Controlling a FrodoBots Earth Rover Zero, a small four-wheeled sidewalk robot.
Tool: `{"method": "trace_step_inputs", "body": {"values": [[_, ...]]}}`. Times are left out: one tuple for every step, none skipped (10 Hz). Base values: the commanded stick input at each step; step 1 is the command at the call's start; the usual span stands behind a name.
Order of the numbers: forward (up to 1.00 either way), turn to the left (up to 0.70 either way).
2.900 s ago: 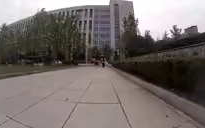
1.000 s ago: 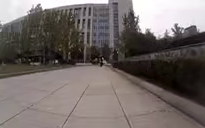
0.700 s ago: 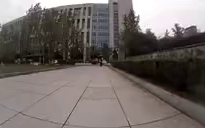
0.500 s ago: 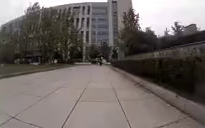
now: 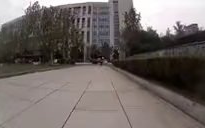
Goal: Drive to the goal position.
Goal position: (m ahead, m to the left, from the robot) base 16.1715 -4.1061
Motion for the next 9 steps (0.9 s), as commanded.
{"method": "trace_step_inputs", "body": {"values": [[0.7, 0.0], [0.7, 0.0], [0.7, 0.0], [0.7, 0.0], [0.7, 0.0], [0.7, 0.0], [0.7, 0.0], [0.7, 0.0], [0.7, 0.0]]}}
